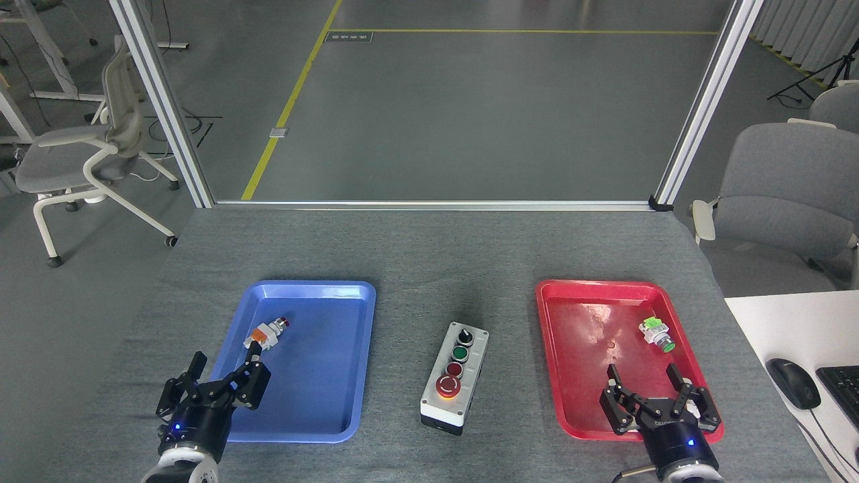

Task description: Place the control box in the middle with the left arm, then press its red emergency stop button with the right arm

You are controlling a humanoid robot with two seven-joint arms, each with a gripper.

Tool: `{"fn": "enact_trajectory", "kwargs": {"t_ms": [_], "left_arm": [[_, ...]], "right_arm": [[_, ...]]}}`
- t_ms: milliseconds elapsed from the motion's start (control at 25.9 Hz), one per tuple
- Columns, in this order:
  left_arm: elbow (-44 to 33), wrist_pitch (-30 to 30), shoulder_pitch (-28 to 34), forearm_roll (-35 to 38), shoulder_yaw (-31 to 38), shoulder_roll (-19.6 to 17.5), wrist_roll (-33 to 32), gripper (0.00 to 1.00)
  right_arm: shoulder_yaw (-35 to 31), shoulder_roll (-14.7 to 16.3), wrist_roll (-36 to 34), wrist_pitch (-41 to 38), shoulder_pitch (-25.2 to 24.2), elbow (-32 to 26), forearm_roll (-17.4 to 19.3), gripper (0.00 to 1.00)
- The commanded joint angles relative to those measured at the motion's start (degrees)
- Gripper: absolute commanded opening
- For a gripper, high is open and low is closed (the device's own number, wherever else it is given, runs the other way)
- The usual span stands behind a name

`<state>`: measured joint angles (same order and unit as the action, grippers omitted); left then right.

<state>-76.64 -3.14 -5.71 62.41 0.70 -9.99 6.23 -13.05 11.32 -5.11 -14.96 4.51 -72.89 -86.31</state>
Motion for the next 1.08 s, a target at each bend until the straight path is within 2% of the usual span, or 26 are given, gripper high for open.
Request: {"fn": "enact_trajectory", "kwargs": {"t_ms": [0, 193, 695, 1042], "left_arm": [[0.0, 0.0, 0.0, 0.0, 0.0, 0.0, 0.0, 0.99], [0.0, 0.0, 0.0, 0.0, 0.0, 0.1, 0.0, 0.99], [0.0, 0.0, 0.0, 0.0, 0.0, 0.0, 0.0, 0.99], [0.0, 0.0, 0.0, 0.0, 0.1, 0.1, 0.0, 0.99]], "right_arm": [[-2.1, 0.5, 0.2, 0.5, -0.2, -0.7, 0.1, 0.97], [-2.2, -0.2, 0.2, 2.9, -0.2, -1.7, 0.1, 0.98], [-1.2, -0.9, -1.0, -0.7, 0.3, -3.0, 0.2, 0.99], [-1.1, -1.8, -2.0, 0.1, 0.3, -3.6, 0.1, 0.99]]}}
